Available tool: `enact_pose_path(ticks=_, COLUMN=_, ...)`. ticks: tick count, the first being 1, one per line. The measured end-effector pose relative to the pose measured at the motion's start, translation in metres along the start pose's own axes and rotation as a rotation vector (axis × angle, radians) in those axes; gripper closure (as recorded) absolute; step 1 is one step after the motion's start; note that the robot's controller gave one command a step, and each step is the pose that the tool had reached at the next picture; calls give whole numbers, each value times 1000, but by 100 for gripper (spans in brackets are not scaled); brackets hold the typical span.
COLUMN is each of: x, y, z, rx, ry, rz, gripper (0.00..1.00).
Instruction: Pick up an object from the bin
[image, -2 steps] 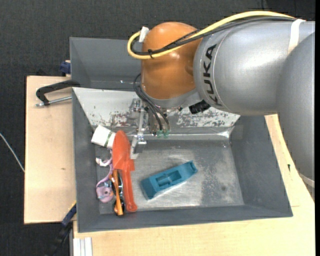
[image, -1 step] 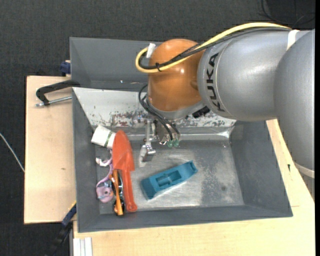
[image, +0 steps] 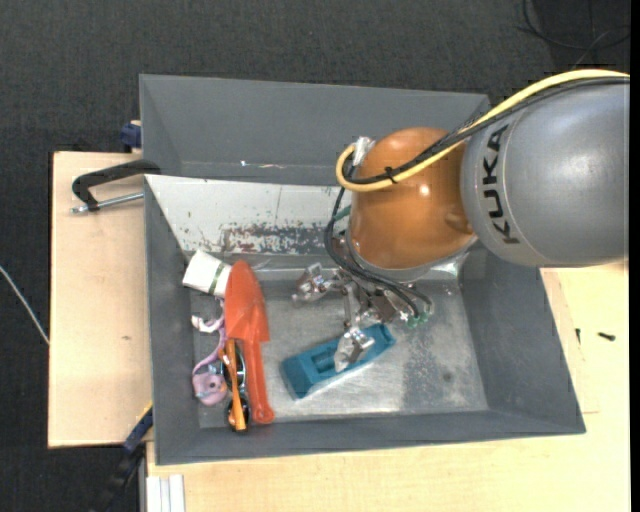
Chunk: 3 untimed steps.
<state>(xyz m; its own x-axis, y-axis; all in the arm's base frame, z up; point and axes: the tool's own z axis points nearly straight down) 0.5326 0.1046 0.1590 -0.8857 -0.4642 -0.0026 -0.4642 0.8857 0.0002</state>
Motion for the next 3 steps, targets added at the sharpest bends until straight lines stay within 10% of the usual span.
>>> enact_pose_path(ticks=2, x=8, y=-10, z=62, rx=-4, ry=21, rz=-278, gripper=0)
enact_pose_path(ticks=3, x=14, y=-12, z=84, rx=0, ry=-1, rz=-222, gripper=100)
